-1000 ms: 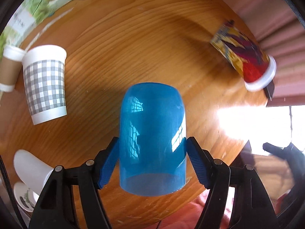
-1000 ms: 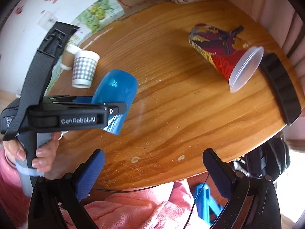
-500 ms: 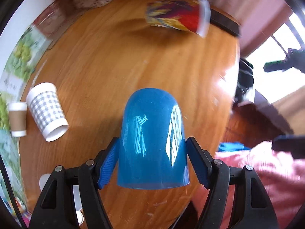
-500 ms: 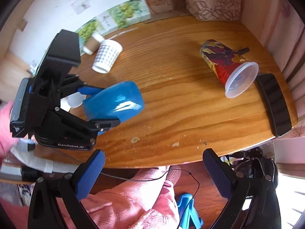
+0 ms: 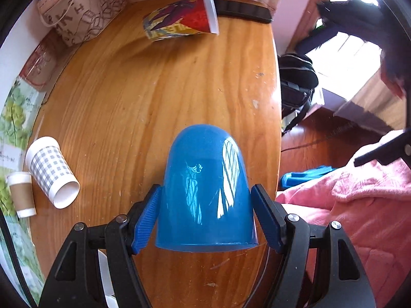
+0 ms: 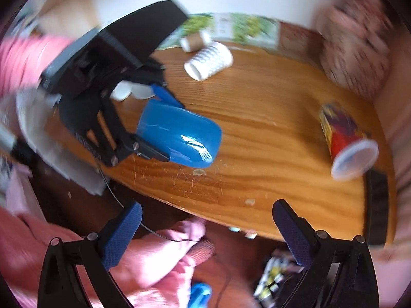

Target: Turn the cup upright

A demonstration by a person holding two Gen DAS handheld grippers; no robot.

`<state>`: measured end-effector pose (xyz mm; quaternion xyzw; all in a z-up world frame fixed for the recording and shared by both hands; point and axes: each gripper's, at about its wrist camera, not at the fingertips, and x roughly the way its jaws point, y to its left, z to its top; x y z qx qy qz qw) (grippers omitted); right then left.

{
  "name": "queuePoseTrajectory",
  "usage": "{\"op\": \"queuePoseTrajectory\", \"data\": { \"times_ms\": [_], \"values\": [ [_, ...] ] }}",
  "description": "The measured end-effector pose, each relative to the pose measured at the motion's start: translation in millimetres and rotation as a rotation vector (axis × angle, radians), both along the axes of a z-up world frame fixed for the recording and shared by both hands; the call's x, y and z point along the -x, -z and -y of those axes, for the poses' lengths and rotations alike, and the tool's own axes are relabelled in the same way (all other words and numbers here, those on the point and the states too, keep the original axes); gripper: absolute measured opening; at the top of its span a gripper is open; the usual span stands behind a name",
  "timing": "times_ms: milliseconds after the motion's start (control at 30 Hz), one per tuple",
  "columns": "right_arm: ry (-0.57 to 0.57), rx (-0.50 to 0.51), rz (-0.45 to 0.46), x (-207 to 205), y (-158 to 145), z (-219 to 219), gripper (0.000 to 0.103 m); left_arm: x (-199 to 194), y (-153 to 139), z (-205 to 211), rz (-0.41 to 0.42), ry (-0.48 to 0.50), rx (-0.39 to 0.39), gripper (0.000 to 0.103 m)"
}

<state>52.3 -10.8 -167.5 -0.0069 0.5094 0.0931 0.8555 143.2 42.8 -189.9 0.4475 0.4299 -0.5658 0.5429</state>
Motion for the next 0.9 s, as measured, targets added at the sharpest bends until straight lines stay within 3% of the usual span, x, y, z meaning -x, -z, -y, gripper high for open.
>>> {"op": "queuePoseTrajectory", "data": {
  "times_ms": [133,233,567,667,733,900],
  "values": [
    [-0.141,0.087,0.047,1.8,9.7,-11.6,0.102,-0.5,5.2,-1.1,0.007,-0.005,-0.017,0.074],
    [-0.197,0.096,0.064,-0.9,13.6,-15.4,0.102,-3.0,5.0,-2.3,0.004,-0.044,-0.019,0.074],
    [-0.308,0.101,0.113,-14.5,13.2,-24.9,0.102,-10.8,-2.6,-9.6,0.000,-0.200,0.001,0.074],
    [-0.338,0.103,0.134,-16.2,11.8,-26.7,0.102,-13.2,-8.5,-16.0,0.032,-0.235,0.027,0.074],
    [-0.361,0.110,0.142,-17.5,12.0,-29.3,0.102,-17.1,-13.4,-20.4,0.042,-0.264,0.040,0.081],
    [-0.419,0.147,0.159,-20.8,13.6,-39.1,0.102,-28.2,-27.3,-34.9,0.058,-0.366,0.083,0.082]
  ]
}}
